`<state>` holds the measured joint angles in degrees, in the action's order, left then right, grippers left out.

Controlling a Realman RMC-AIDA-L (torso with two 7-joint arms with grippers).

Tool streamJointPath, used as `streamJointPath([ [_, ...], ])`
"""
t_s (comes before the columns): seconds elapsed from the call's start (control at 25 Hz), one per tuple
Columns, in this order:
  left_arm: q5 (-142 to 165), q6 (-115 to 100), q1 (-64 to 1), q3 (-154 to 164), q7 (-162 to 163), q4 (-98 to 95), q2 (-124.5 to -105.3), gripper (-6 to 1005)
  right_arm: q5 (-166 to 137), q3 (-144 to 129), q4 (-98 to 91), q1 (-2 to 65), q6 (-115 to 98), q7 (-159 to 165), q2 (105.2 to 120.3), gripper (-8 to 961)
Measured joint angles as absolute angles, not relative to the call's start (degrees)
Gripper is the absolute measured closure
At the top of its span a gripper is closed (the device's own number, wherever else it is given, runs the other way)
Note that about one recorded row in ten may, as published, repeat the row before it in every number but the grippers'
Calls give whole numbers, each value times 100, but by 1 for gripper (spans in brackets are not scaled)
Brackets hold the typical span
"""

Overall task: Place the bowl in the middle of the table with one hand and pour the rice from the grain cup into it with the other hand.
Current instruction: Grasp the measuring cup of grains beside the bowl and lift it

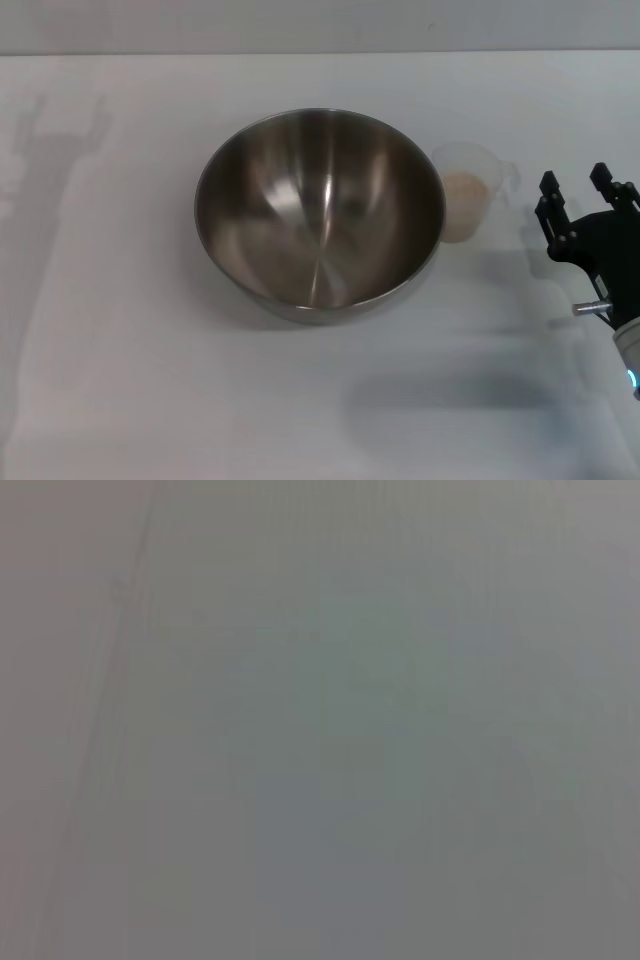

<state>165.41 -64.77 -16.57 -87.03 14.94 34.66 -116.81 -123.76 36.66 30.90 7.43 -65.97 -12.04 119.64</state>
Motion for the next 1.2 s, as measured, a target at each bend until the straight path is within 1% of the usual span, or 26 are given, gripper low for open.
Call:
streamJointPath([
  [0.6,16541,-6682,-1659,-8789,1494,3451,-11706,186,-12365,3636,2872,1145,-5912,-1082,11962,405],
  [1.2,16541,-6869,-1603,-8789,1494,3427,-11725,186,-12366,3621,2702,1390,-5752,-984,11961,404],
])
